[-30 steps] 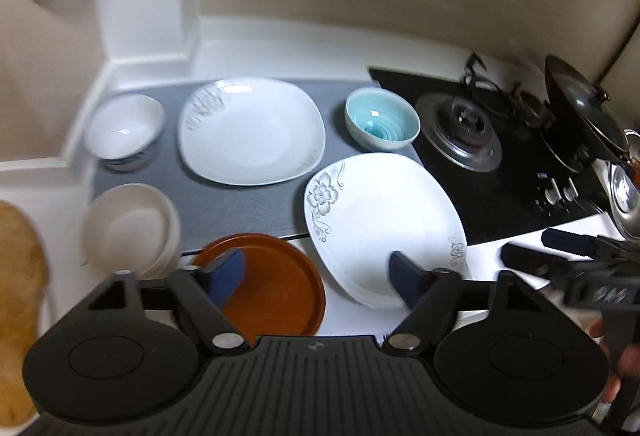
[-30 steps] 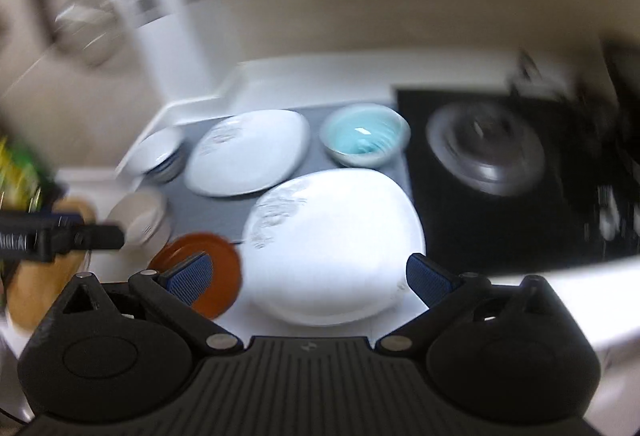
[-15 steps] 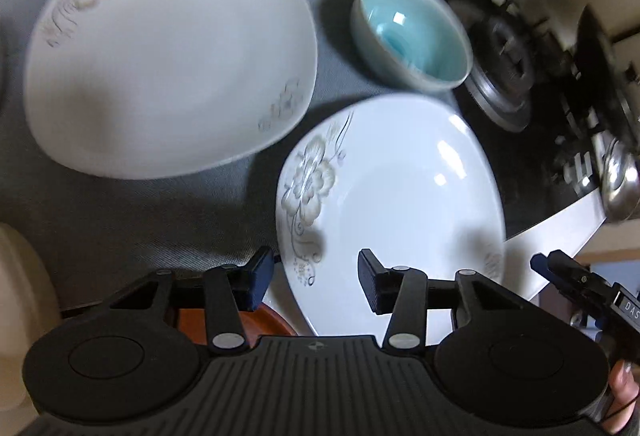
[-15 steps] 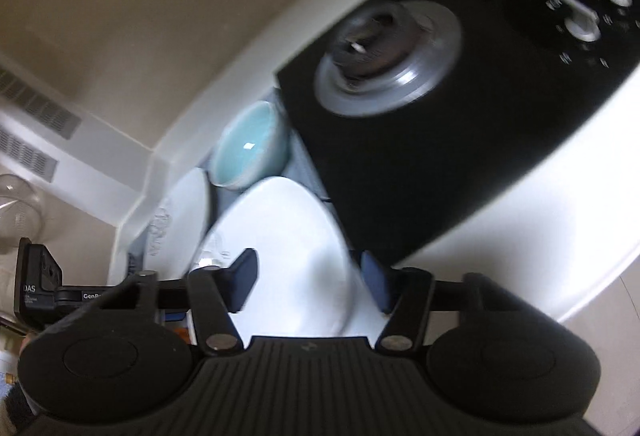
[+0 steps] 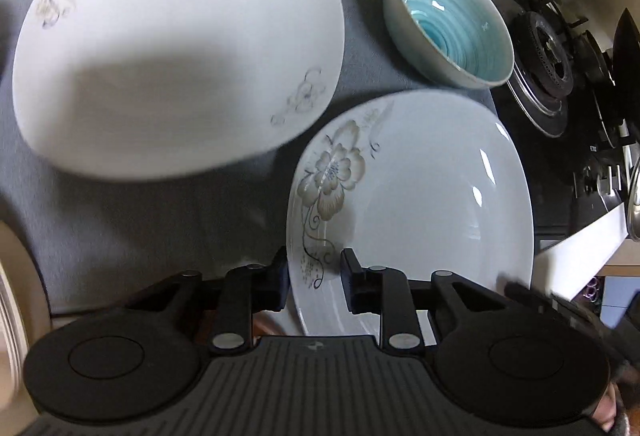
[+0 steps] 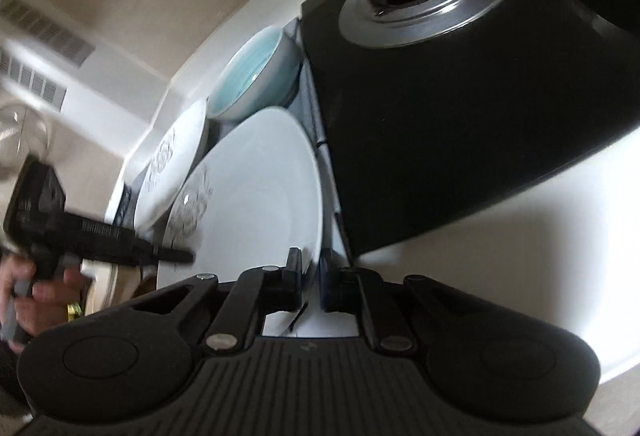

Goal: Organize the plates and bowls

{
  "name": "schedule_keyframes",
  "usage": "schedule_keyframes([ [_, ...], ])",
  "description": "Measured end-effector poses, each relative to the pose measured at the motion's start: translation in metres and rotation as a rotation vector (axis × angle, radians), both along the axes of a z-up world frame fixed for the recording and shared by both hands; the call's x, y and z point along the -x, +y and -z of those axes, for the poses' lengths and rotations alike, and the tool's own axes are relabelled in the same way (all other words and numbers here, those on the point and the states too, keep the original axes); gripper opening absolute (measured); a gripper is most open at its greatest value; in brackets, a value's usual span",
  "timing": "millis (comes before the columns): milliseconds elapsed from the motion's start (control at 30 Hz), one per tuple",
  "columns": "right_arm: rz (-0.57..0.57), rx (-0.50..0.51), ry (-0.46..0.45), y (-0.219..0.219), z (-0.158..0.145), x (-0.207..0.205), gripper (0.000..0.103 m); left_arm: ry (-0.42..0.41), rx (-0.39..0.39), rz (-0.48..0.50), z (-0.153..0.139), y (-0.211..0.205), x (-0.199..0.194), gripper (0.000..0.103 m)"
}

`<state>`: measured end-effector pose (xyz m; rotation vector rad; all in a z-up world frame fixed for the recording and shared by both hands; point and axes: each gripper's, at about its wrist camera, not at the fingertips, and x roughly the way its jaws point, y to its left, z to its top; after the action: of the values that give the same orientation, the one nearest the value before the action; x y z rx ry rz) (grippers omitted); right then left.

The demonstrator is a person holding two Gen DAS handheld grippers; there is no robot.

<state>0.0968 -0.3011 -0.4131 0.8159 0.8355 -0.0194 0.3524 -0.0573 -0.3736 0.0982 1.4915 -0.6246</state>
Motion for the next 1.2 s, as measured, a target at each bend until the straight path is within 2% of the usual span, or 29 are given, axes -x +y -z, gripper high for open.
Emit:
schedule_keyframes([
  [100,-0.066,0.058,0.019,0.010,-0.008,0.000,0.012,-0.024,-0.034,0.009,-0.008,-0.002,0.001,0.026],
  [200,-0.033,0.004,0.024,0.003,-0.005,-0.003,0.017,-0.032,-0.048,0.044,-0.015,0.000,0.013,0.028],
  [300,0.000,-0.031,-0.008,-0.004,-0.001,-0.005,0.023,0.031,-0.048,0.064,-0.009,0.004,0.021,0.030],
  [333,0.005,-0.050,-0.022,-0.006,0.002,-0.005,0.028,0.047,-0.056,0.067,-0.005,0.004,0.023,0.035],
  [433,0.008,-0.118,-0.058,-0.010,0.008,-0.007,0.046,0.034,-0.061,0.035,-0.005,-0.002,0.024,0.039],
  [467,-0.001,-0.112,-0.067,-0.009,0.008,-0.008,0.048,0.017,-0.080,0.037,-0.006,-0.006,0.026,0.039],
  [500,-0.015,-0.097,-0.068,-0.009,0.007,-0.009,0.048,-0.007,-0.097,0.050,-0.008,-0.009,0.028,0.040],
  [533,-0.027,-0.075,-0.062,-0.008,0.006,-0.011,0.043,-0.023,-0.102,0.055,-0.010,-0.010,0.029,0.039],
  [567,-0.033,-0.042,-0.049,-0.008,0.003,-0.010,0.031,-0.029,-0.095,0.050,-0.013,-0.007,0.030,0.038],
  [633,-0.023,-0.004,-0.036,-0.010,-0.001,-0.008,0.017,-0.012,-0.056,0.037,-0.016,0.002,0.028,0.032],
  [700,-0.006,-0.041,-0.048,-0.018,0.000,-0.004,0.016,0.042,-0.023,0.012,-0.012,0.018,0.027,0.031],
  [767,-0.003,-0.068,-0.030,-0.024,0.006,-0.006,0.016,0.067,0.022,-0.020,-0.008,0.023,0.024,0.035],
  [867,-0.034,-0.059,-0.028,-0.024,0.006,-0.014,0.022,0.090,0.038,-0.049,-0.011,0.031,0.022,0.045],
  [900,-0.048,-0.055,-0.036,-0.023,0.004,-0.013,0.025,0.082,0.028,-0.052,-0.013,0.027,0.023,0.045],
  [933,-0.058,-0.049,-0.042,-0.022,0.004,-0.012,0.028,0.058,0.004,-0.045,-0.016,0.025,0.025,0.041],
  [967,-0.067,-0.028,-0.042,-0.021,0.003,-0.012,0.024,0.019,-0.033,-0.033,-0.017,0.015,0.028,0.036],
  [1033,-0.080,0.012,-0.035,-0.018,0.000,-0.012,0.018,-0.029,-0.062,-0.017,-0.023,0.011,0.033,0.037],
  [1100,-0.076,0.018,-0.045,-0.018,-0.007,-0.007,0.018,-0.050,-0.041,-0.021,-0.034,0.013,0.036,0.035],
  [1200,-0.051,-0.026,-0.068,-0.028,-0.015,0.002,0.017,-0.056,0.006,-0.043,-0.051,0.026,0.041,0.031],
])
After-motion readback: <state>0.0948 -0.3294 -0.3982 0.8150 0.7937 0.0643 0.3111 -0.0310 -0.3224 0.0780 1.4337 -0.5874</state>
